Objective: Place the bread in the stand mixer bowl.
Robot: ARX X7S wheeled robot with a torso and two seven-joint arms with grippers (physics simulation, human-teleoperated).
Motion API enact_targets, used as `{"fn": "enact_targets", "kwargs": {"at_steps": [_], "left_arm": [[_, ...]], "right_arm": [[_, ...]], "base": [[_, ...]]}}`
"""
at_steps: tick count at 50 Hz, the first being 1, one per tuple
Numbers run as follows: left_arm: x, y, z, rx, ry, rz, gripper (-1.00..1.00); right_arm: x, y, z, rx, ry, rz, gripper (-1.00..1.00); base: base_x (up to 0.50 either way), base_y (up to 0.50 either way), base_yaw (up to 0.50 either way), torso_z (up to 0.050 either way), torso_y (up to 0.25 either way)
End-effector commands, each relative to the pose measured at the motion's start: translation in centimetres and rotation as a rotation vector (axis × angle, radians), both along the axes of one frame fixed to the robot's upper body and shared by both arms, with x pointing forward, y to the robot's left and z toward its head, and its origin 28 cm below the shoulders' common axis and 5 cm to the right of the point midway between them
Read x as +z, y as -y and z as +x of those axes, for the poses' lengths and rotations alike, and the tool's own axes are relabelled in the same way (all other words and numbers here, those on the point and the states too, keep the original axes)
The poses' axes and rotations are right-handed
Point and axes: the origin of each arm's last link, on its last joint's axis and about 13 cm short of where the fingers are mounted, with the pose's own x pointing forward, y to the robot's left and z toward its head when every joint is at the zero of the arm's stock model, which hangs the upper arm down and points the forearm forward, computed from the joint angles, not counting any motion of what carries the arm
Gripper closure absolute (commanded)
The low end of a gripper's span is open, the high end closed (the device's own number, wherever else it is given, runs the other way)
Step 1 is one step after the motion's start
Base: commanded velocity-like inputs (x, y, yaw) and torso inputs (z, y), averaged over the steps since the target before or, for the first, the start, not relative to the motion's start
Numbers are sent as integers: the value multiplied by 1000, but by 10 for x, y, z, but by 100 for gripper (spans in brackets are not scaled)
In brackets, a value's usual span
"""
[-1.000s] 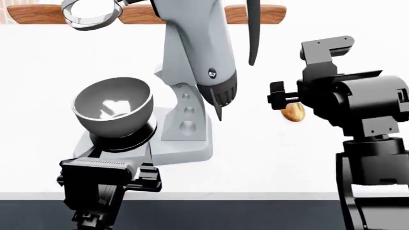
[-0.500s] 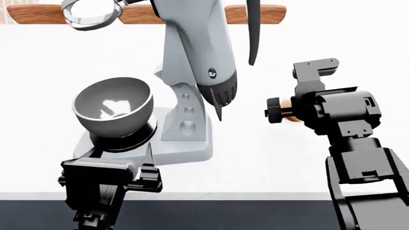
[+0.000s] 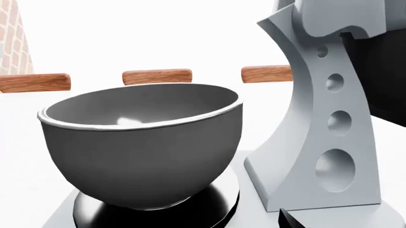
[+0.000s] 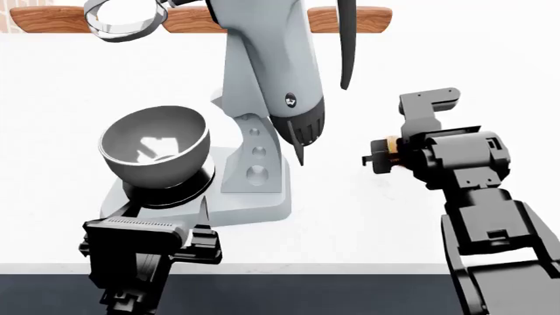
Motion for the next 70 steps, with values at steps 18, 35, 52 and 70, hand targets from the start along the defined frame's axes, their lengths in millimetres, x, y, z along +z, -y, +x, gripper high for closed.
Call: {"fn": "enact_targets", "kwargs": {"at_steps": [18,35,52,70], "left_arm": [[1,-1,-2,4,4,1,-100],[7,0,-6,8,21,9,-100],[81,-5,-39,-74,-108,-37,-100],[181,-26,-72,-450,-307,-300,-100]], "right_arm": [[79,2,-85,110,322,-48,100],[70,23,-195,233,479,-54,100],[88,20,-206,359,573,-61,100],[94,2,-202,572,673,-107,100]], "base": [[0,0,0,0,0],[0,0,0,0,0],[0,0,0,0,0],[0,0,0,0,0]]}}
